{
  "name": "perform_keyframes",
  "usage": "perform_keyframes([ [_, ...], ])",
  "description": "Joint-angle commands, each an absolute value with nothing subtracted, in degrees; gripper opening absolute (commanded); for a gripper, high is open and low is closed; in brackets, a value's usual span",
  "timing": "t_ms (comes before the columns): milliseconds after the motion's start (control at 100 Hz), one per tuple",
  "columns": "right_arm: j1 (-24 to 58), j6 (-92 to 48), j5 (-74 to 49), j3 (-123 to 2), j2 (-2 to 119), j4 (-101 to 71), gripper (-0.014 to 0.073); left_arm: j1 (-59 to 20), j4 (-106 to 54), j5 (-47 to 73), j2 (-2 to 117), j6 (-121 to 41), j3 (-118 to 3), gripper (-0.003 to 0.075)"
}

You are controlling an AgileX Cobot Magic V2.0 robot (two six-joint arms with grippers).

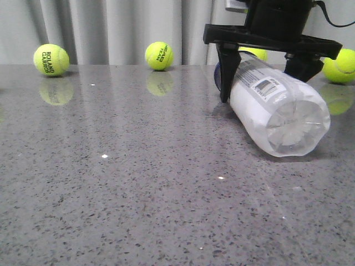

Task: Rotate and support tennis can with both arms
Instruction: 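Lower the open right gripper over the middle of the tennis can, then close the right gripper on the can and lift it, swinging it sideways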

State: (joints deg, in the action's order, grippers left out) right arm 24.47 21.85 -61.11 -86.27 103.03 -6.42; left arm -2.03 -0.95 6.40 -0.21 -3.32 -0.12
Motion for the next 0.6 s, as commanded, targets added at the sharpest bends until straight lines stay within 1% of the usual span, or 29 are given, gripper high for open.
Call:
perform_keyframes([
  [0,24.46,21.67,-59.82,-88.04,100.42,-6.50,0.0485,-1.97,-1.32,2.13,-2.14,-2.77,2.52,-0.0020],
  [90,24.46,21.67,-59.66,-88.08,100.42,-6.50,0.0351,-1.97,-1.32,2.13,-2.14,-2.77,2.52,-0.0020],
  [200,24.46,21.67,-59.74,-88.37,100.42,-6.50,0.0266,-1.97,-1.32,2.13,-2.14,-2.77,2.52,-0.0020],
  [320,24.46,19.26,-61.61,-90.81,100.42,-6.50,0.0248,-1.97,-1.32,2.13,-2.14,-2.77,2.52,-0.0020],
  [590,24.52,-0.96,-66.32,-102.09,100.42,-6.50,0.0248,-1.97,-1.32,2.13,-2.14,-2.77,2.52,-0.0020],
])
